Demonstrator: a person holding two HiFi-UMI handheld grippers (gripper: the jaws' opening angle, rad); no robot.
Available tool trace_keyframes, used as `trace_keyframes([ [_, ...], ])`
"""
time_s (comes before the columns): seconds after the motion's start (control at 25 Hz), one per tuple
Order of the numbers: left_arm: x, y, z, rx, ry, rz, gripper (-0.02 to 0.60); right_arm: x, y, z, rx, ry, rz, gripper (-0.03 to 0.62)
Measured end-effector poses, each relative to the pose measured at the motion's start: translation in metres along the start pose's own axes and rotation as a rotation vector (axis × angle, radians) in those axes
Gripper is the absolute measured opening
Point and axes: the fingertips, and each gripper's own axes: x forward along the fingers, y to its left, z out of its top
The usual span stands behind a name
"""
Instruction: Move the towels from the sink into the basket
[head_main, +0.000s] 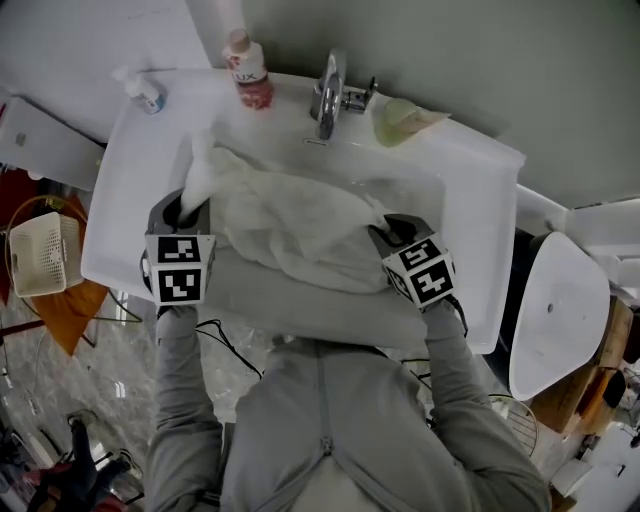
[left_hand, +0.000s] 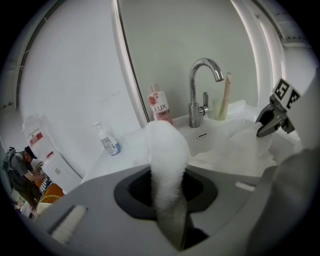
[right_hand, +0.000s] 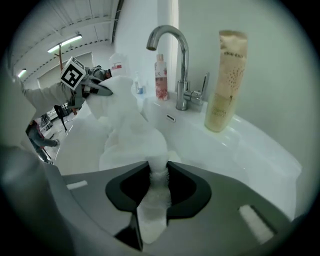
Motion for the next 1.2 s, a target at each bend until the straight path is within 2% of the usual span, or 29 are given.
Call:
trace_keyframes([
  [0.32,-0.056,0.015,0.022,-0.013,-0.110,0.065,0.146,-0.057,-0.004,0.042,0.024,-0.222,-0.066,0.055],
  [0.68,-0.125,0.023,0.027,-0.031,-0.202,0.136,0.146,-0.077,0.025,0.055,-0.027,-0.281,-0.041,0.046],
  [1.0,-0.211,0.053,0.014,-0.064,-0.268,0.270,0.146,-0.110,0.066,0.099,-0.126,-0.405,-0.004,0.044],
  [1.2,-0.273,0.078,-0.018,-0.097,-0.272,0.378,0.146,-0.132,0.111,0.132,-0.206,-0.495,0.042,0.045],
])
